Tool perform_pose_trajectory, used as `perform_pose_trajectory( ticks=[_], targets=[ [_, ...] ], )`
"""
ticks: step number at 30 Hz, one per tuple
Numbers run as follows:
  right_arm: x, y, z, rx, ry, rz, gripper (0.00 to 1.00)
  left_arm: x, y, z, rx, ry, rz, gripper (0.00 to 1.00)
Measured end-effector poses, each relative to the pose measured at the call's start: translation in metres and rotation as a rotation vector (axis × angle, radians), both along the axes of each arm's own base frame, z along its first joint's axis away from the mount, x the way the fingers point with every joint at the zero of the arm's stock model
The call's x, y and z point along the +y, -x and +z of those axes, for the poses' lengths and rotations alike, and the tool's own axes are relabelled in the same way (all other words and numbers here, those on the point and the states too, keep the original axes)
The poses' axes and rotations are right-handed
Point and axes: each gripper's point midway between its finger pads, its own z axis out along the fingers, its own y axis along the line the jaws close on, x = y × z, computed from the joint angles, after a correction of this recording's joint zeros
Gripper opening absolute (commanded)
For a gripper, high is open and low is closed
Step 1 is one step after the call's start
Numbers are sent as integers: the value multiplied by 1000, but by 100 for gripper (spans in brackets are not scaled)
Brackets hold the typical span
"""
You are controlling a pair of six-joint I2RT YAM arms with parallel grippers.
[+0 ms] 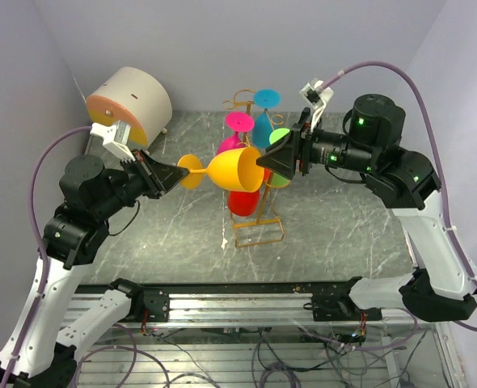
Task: Take the wine glass off the wine glass rack
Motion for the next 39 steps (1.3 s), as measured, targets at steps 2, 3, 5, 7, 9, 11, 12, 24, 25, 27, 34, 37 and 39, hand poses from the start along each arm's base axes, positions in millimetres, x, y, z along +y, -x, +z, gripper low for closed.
perform_pose_trajectory(
  ticks=[2, 3, 5, 7, 9, 11, 12, 24, 25, 27, 34, 37, 39],
  targets=[
    [3, -1, -2, 7, 4, 7, 46, -1, -1, 1, -1, 1, -3, 7],
    [4, -2, -3, 9, 4, 10, 46, -2, -2, 1, -1, 1, -6, 7],
    [5, -3, -6, 14, 7, 15, 46, -3, -3, 0, 4, 0, -12, 7],
    [7, -3, -7, 20, 7, 21, 43, -5, -5, -1, 9, -1, -16, 7],
    [10, -4, -8, 23, 5, 28, 29, -7, -7, -1, 12, 2, -20, 7],
    [13, -6, -9, 27, 4, 31, 10, -8, -9, -1, 14, 4, -22, 7],
    [14, -7, -10, 28, 5, 33, 3, -8, -10, -1, 15, 4, -22, 7],
    [6, -37, 6, -15, 11, -134, 0, -5, -19, 4, 8, -9, 8, 40],
    [1, -42, 14, -33, 2, -174, 0, -4, -20, 4, 7, -15, 18, 42],
    [-10, -51, 31, -74, -19, -260, 0, 0, -22, 3, 6, -30, 45, 43],
    [-87, -96, 85, -241, -65, -748, 0, 29, -37, -21, 14, -155, 207, 42],
    [-129, -123, 87, -281, -10, -976, 0, 44, -42, -40, 15, -227, 274, 41],
    [-157, -146, 84, -281, 25, -1095, 0, 52, -45, -57, 28, -279, 308, 41]
  ],
)
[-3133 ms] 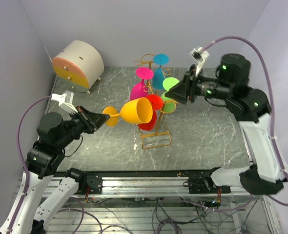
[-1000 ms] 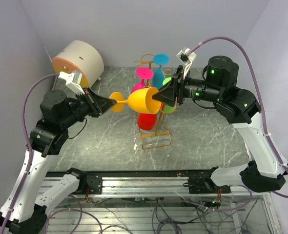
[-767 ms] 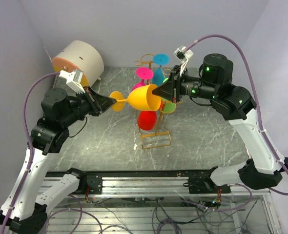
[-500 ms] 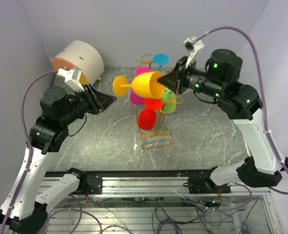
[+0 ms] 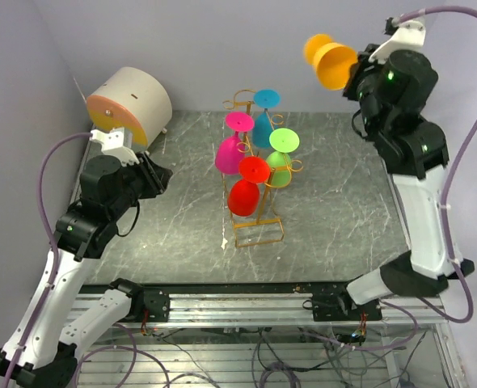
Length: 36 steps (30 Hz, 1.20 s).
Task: Take the wine glass off the wine glass rack
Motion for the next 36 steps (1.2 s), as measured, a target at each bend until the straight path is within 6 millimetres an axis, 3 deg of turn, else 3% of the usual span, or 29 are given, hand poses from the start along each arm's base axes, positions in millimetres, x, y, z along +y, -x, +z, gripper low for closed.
perform_pose_trajectory(
  ticks=[2, 5, 8, 11, 13, 19, 22, 28, 36],
  targets=[
    [-35, -28, -12, 34, 12, -124, 0, 6, -2, -15, 17, -46, 23, 41],
    [-98, -74, -55, 151, 14, -267, 0, 15, -6, -38, 43, -113, 50, 40],
    [-155, -105, -116, 306, -35, -342, 0, 22, -8, -62, 76, -172, 70, 40],
    [-190, -118, -188, 496, -112, -389, 0, 25, -9, -77, 93, -205, 80, 39],
    [-191, -117, -231, 625, -172, -400, 0, 26, -9, -87, 106, -218, 80, 39],
    [-170, -92, -296, 815, -218, -362, 0, 27, -7, -114, 143, -235, 75, 39],
    [-163, -69, -329, 915, -226, -347, 0, 27, -7, -114, 143, -236, 76, 38],
    [-156, -53, -366, 1012, -239, -326, 0, 28, -6, -116, 150, -242, 78, 38],
    [-147, -34, -385, 1055, -242, -312, 0, 31, -1, -109, 128, -234, 79, 38]
  ],
)
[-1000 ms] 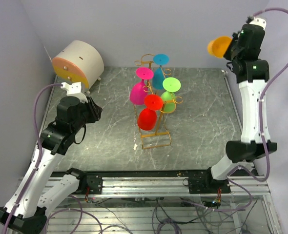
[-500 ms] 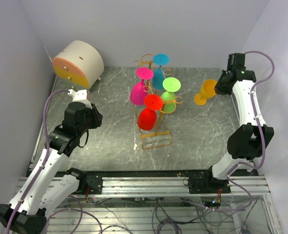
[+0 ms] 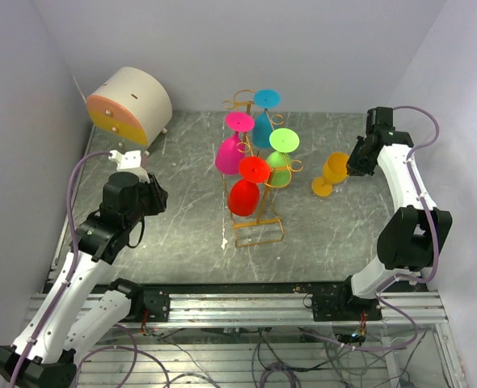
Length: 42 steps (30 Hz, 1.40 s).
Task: Take the wine glass off the wine glass rack
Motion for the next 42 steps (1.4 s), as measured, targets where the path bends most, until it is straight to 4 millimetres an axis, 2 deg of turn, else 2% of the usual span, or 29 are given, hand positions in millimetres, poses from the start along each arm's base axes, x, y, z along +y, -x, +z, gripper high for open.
perform_pose_trajectory(
  ticks=[3, 10, 20, 24, 27, 31, 34, 37, 42],
  targets=[
    [7, 2, -4, 8, 0, 17, 1, 1, 1, 2, -7, 3, 0, 38],
    [15, 1, -4, 9, 27, 38, 14, 1, 3, 0, 0, 0, 0, 38],
    [11, -9, 18, -48, 64, 24, 26, 2, 4, 0, 1, 0, 1, 38],
    [24, -8, 49, -137, 26, 65, 36, 2, 4, -1, 7, -4, 4, 38],
    [43, -8, 90, -262, -48, 126, 39, 4, 5, -1, 8, -6, 12, 38],
    [77, -11, 159, -471, -187, 246, 40, 5, 6, 2, -5, -3, 17, 38],
    [105, -8, 189, -564, -314, 356, 40, 6, 8, 6, -20, 3, 18, 38],
    [135, -4, 204, -597, -462, 472, 40, 6, 8, 7, -26, 6, 19, 38],
    [171, 4, 199, -560, -624, 606, 40, 7, 8, 7, -26, 7, 27, 38]
  ],
)
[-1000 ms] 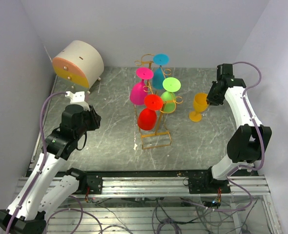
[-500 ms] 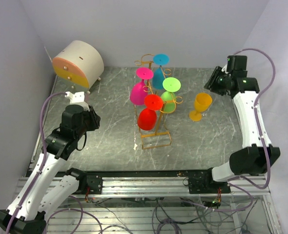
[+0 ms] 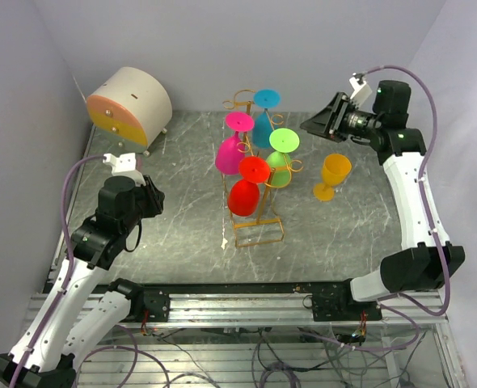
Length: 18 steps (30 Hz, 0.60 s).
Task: Take the wine glass off the wine glass rack
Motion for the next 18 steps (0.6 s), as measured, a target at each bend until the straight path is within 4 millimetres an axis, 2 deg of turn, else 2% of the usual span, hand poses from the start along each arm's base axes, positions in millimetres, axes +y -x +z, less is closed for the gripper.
perform_pose_trajectory(
  ticks=[2, 6, 18],
  targets=[
    [15, 6, -3, 12, -20, 62, 40, 0, 0, 0, 0, 0, 3, 38],
    [31, 16, -5, 18, -37, 128, 40, 1, -1, -1, 2, -3, 7, 38],
    [34, 20, -26, 65, -32, 140, 37, 2, -2, -2, 4, -8, 16, 38]
  ],
)
